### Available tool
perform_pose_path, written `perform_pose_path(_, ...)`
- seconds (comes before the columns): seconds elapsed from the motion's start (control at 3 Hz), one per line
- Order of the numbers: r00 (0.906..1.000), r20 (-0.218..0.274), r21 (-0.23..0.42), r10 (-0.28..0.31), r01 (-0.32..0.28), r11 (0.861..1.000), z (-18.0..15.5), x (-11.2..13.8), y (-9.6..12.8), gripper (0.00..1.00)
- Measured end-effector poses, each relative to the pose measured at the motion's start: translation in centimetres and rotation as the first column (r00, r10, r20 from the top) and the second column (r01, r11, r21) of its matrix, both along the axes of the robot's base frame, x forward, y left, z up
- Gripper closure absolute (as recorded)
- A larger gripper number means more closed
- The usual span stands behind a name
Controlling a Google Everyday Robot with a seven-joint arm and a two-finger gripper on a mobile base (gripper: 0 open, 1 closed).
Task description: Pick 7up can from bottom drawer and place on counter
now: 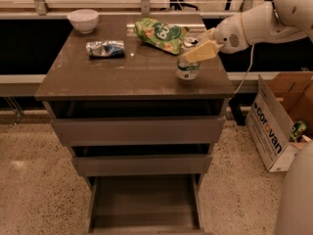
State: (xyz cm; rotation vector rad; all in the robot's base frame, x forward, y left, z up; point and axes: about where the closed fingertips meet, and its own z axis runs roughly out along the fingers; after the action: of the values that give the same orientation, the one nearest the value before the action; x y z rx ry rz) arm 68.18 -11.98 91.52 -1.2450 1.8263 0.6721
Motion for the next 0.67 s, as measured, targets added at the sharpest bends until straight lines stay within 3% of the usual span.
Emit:
perform_pose_path(0.33,0.9967,-0.041,0.004,-0.070,0.070,0.998,-1.48,1.57,-1.69,0.75)
perform_pose_path(0.67,0.9969,-0.044,0.005,-0.065,0.066,0.998,-1.65,1.61,-1.38,0.51)
